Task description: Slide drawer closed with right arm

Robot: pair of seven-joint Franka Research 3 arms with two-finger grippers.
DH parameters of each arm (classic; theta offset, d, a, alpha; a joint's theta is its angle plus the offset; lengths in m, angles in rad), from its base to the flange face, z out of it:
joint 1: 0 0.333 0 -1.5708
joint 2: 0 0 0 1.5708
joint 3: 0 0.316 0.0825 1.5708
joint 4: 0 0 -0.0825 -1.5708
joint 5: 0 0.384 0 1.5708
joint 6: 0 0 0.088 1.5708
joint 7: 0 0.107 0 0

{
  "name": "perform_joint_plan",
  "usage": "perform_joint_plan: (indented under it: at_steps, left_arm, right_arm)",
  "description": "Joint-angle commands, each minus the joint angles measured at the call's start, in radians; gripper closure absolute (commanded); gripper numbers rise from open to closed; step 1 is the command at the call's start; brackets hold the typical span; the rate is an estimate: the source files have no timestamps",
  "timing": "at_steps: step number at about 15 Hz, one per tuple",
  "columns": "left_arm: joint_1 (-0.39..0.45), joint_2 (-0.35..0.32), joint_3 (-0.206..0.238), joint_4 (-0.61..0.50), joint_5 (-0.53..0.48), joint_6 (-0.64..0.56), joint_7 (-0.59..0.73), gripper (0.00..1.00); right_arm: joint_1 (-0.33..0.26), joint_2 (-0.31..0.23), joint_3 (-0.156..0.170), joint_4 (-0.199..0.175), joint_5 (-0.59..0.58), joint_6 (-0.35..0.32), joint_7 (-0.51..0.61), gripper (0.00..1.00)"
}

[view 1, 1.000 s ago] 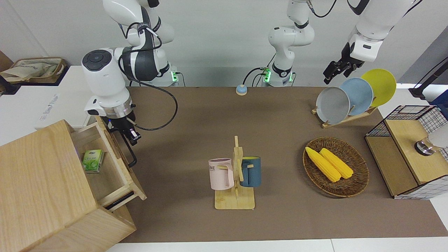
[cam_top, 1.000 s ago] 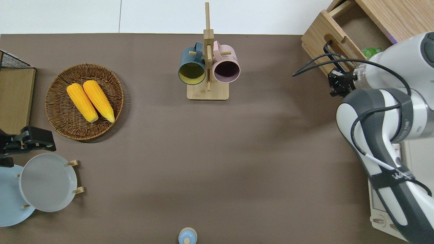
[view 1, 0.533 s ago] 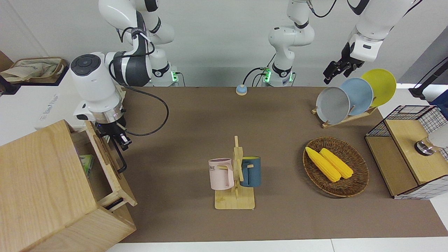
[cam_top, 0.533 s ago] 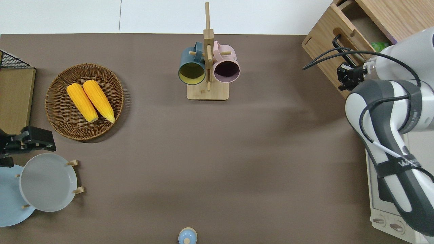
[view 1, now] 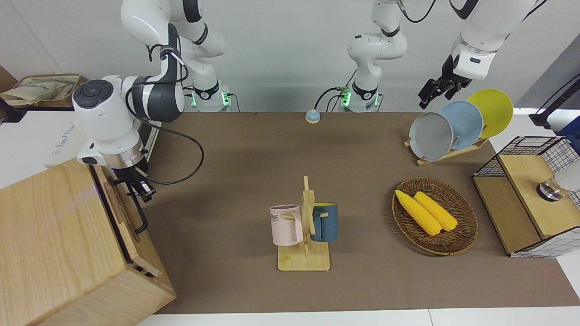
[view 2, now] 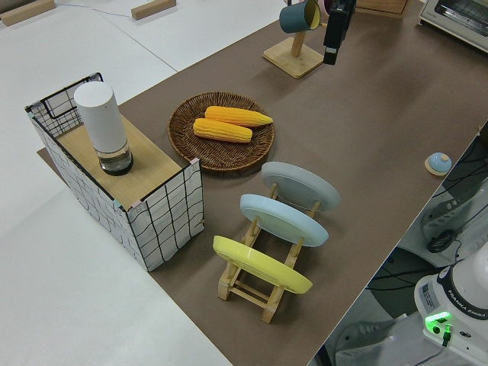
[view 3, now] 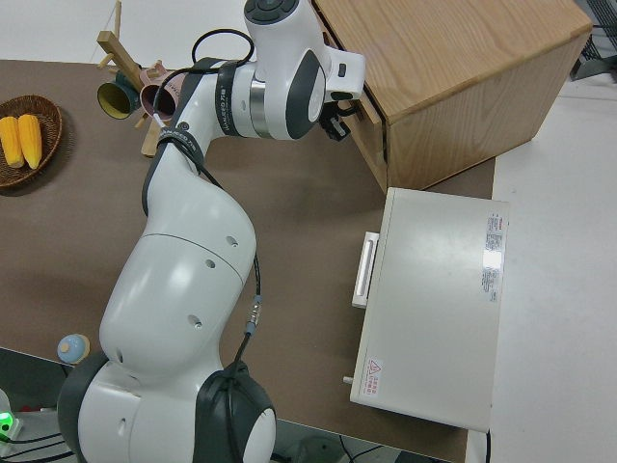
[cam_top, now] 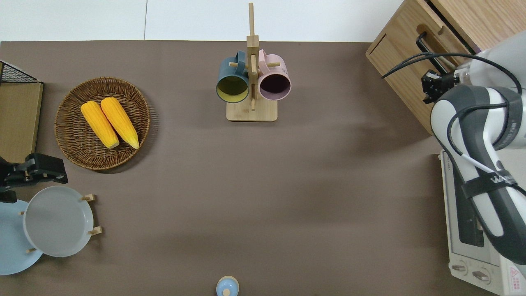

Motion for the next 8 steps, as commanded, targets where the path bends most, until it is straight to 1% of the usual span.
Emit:
perform_joint_plan:
  at_steps: [1, 4, 8]
  left_arm:
    - [-0.004, -0.009, 0.005, 0.0, -0.004, -0.002, 0.01, 0.01]
    - [-0.004, -0.009, 0.005, 0.0, -0.004, -0.002, 0.01, 0.01]
    - [-0.004, -0.009, 0.005, 0.0, -0.004, -0.002, 0.01, 0.01]
  right_arm:
    - [-0.045, 0.039, 0.005, 0.06, -0.016, 0.009, -0.072, 1.0]
    - [-0.061, 0.05, 0.005, 0.074, -0.014, 0.009, -0.097, 1.0]
    - [-0.072, 0.053, 0.004, 0.077, -0.016, 0.026, -0.122, 1.0]
